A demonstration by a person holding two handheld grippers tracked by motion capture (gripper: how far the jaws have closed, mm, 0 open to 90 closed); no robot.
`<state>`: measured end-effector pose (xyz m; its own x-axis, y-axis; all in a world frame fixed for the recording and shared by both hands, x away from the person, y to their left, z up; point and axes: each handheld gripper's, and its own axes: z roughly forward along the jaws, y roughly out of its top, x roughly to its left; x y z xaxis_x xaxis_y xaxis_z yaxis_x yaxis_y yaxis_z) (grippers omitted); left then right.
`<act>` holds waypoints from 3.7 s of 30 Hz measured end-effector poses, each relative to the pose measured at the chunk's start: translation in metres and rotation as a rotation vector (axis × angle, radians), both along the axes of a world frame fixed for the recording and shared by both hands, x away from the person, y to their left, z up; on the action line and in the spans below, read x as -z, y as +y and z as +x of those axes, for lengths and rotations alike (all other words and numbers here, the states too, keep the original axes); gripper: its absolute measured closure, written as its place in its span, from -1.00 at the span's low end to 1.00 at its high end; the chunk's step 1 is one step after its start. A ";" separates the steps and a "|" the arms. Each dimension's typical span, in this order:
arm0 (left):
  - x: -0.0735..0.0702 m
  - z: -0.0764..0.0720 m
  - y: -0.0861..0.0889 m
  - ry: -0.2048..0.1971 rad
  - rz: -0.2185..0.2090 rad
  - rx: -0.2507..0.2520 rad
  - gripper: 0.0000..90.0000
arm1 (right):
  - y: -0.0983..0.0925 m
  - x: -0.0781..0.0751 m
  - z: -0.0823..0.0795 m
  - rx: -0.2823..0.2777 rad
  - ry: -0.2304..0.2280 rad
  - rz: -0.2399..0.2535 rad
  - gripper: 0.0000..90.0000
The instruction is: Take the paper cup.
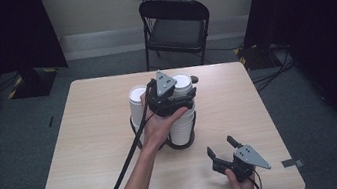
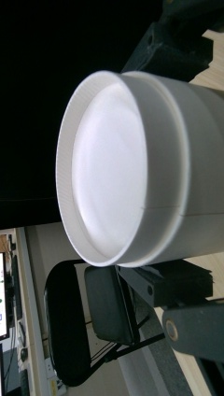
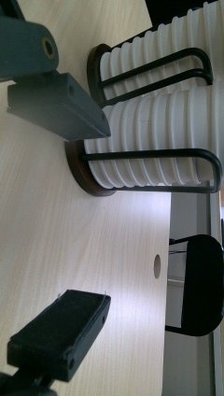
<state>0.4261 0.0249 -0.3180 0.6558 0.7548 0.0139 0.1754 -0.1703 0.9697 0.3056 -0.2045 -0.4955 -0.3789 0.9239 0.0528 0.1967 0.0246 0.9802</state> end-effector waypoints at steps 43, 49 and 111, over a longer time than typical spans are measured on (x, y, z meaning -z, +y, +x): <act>-0.037 -0.019 0.017 -0.154 -0.147 0.015 -0.52 | 0.000 0.000 -0.001 -0.004 -0.001 0.003 -0.64; -0.044 -0.023 0.022 -0.169 -0.169 0.005 -0.52 | 0.000 0.000 0.000 -0.004 0.000 0.003 -0.64; 0.025 -0.088 0.073 0.031 -0.285 0.135 -0.52 | 0.001 0.001 -0.005 -0.046 -0.037 -0.011 -0.64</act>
